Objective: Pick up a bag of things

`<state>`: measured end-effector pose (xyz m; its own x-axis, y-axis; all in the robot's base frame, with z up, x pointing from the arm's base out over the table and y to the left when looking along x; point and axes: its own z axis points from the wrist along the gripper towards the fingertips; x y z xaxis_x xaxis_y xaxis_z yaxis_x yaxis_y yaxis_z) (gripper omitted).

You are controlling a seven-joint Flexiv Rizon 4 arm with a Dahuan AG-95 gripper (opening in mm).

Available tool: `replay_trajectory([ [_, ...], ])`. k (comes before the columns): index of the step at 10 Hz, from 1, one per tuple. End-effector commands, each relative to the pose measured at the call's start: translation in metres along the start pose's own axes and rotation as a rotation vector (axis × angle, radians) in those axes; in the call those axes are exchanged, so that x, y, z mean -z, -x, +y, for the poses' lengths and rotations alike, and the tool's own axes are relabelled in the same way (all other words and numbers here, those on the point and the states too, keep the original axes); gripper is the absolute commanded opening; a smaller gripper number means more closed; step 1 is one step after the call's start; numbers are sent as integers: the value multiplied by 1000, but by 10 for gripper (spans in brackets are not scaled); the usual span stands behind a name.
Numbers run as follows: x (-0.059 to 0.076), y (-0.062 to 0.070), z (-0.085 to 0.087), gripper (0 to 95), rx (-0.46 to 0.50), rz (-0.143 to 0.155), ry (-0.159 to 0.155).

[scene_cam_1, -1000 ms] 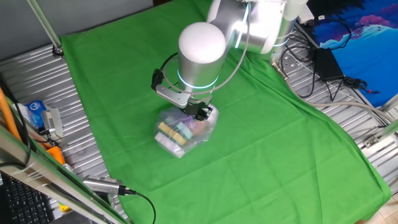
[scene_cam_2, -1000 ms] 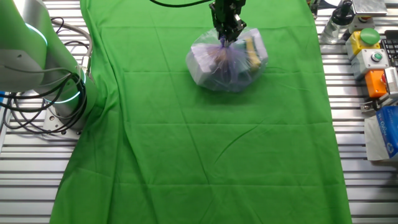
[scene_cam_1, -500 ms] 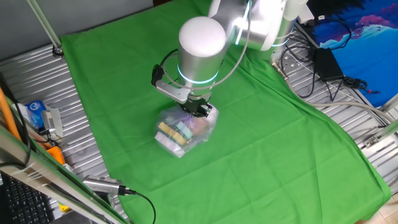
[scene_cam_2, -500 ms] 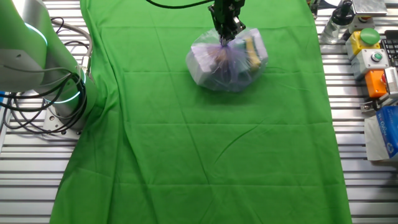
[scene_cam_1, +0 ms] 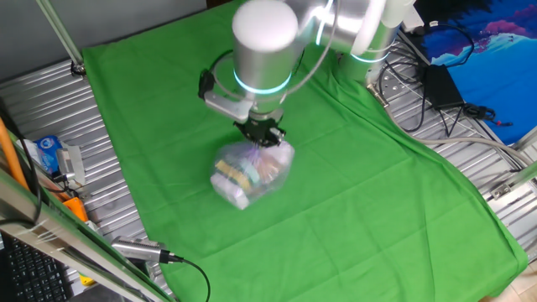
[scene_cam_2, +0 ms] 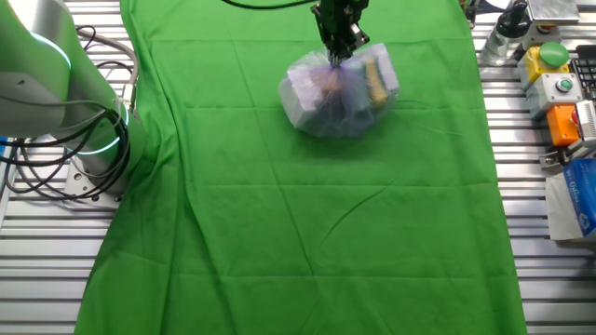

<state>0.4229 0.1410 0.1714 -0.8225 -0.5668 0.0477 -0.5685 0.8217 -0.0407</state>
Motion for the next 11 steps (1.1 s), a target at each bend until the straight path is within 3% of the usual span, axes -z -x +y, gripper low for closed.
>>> replay_trajectory([
  [1,19,-6,2,0,4,4,9],
  [4,45,-23,2,0,29,-1,25],
  [7,59,-38,0,0,41,1,31],
  [11,75,-45,3,0,45,15,35],
])
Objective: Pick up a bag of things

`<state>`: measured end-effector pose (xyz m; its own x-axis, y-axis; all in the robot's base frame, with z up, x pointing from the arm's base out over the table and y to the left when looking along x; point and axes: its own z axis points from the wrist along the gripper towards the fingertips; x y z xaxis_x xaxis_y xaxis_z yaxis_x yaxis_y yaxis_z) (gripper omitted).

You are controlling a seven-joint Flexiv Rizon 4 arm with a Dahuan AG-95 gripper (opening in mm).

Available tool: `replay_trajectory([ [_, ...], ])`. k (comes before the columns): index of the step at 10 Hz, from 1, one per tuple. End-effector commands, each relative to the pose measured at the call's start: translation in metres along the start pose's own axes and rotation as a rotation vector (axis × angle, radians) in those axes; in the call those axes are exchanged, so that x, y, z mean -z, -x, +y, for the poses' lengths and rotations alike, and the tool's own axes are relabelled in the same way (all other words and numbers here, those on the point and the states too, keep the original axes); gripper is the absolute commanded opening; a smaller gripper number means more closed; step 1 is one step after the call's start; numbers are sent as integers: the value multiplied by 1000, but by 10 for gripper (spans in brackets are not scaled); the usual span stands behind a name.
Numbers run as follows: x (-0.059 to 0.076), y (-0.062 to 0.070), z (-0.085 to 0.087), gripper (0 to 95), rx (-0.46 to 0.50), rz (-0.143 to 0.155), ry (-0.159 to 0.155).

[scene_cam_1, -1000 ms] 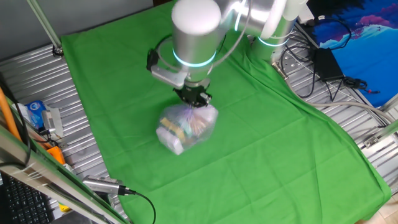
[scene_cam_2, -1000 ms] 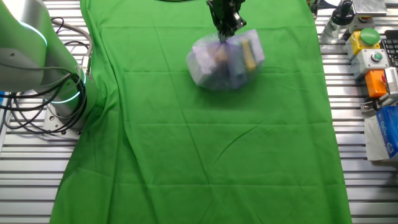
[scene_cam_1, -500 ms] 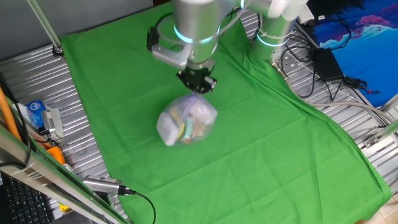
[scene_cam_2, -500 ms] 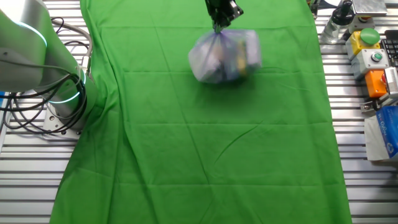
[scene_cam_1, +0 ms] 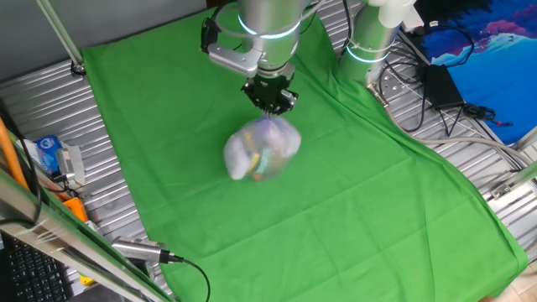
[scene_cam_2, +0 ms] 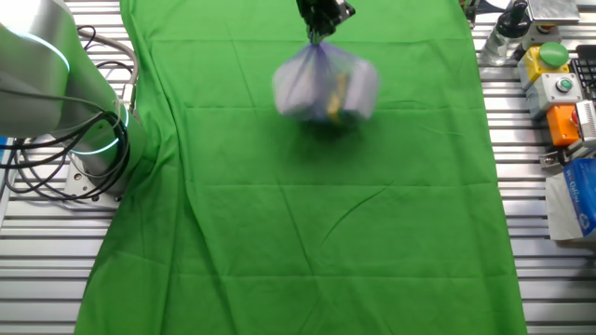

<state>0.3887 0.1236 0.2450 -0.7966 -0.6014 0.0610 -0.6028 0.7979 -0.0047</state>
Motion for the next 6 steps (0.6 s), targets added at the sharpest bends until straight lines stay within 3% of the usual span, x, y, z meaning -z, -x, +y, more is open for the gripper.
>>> replay_trajectory([
  [1,7,-4,2,0,3,5,2],
  [6,29,-8,2,0,17,17,7],
])
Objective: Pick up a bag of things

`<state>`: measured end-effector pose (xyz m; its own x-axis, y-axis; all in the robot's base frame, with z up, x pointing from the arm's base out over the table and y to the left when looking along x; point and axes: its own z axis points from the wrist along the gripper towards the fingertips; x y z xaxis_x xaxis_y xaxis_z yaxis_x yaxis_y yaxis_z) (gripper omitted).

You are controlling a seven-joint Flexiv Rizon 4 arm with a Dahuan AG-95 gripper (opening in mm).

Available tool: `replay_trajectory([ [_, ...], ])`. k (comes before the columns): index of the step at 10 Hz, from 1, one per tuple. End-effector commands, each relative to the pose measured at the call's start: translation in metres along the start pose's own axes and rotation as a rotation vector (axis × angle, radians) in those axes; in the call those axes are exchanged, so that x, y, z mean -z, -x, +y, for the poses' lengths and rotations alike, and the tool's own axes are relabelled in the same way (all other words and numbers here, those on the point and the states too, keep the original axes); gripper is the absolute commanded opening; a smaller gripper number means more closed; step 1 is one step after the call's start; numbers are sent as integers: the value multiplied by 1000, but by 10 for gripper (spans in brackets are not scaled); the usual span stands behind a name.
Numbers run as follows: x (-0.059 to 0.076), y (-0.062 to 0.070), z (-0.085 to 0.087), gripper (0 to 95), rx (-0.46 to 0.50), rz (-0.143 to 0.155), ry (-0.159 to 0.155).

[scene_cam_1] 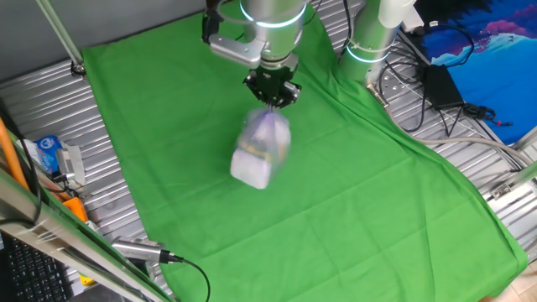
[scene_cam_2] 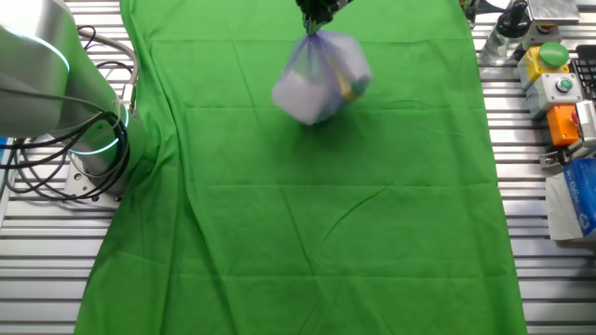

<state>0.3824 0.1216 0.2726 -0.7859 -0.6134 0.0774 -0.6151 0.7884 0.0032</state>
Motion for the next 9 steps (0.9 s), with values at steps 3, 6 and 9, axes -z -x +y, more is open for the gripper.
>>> replay_trajectory([
  [3,17,-5,-5,0,18,3,4],
  [6,28,-10,-7,0,29,2,4],
  [9,37,-14,-7,0,38,-2,7],
])
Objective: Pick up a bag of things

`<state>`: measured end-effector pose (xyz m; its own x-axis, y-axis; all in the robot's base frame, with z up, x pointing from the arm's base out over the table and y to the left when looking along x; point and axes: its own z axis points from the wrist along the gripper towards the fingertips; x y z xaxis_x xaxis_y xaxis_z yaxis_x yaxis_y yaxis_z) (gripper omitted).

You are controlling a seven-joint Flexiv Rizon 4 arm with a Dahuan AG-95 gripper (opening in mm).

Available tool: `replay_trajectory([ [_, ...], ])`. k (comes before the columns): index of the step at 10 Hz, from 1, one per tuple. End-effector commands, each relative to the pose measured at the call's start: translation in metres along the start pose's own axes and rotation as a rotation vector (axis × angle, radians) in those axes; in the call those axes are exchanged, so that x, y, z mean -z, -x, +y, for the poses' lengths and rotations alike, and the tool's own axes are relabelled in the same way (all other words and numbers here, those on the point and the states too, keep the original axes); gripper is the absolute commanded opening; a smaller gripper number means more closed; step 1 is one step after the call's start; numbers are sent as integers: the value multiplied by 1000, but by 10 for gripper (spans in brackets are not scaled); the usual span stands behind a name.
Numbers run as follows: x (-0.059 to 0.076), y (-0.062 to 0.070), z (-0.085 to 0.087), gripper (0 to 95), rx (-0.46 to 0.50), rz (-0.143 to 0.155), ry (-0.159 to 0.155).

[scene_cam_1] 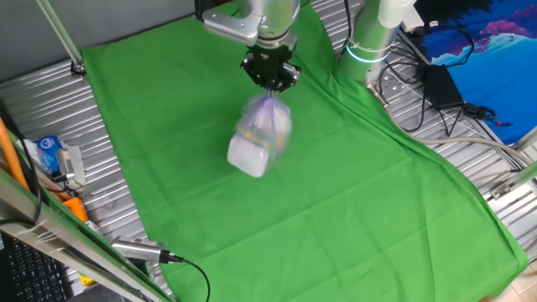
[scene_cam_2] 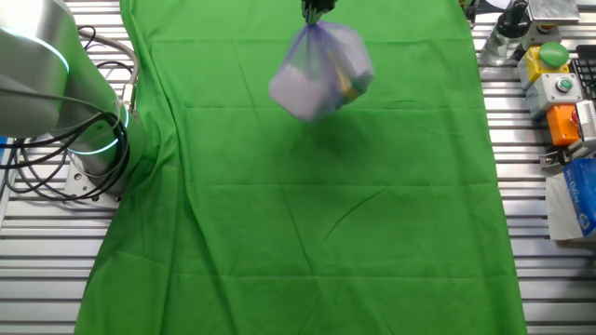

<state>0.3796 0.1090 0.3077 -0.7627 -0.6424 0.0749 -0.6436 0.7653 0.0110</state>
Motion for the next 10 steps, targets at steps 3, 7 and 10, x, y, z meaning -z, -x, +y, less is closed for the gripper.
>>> replay_trajectory([
  [3,9,-2,5,0,1,-2,-1],
  [7,22,5,9,0,-1,-3,-1],
  [10,28,11,8,0,-2,-4,2],
])
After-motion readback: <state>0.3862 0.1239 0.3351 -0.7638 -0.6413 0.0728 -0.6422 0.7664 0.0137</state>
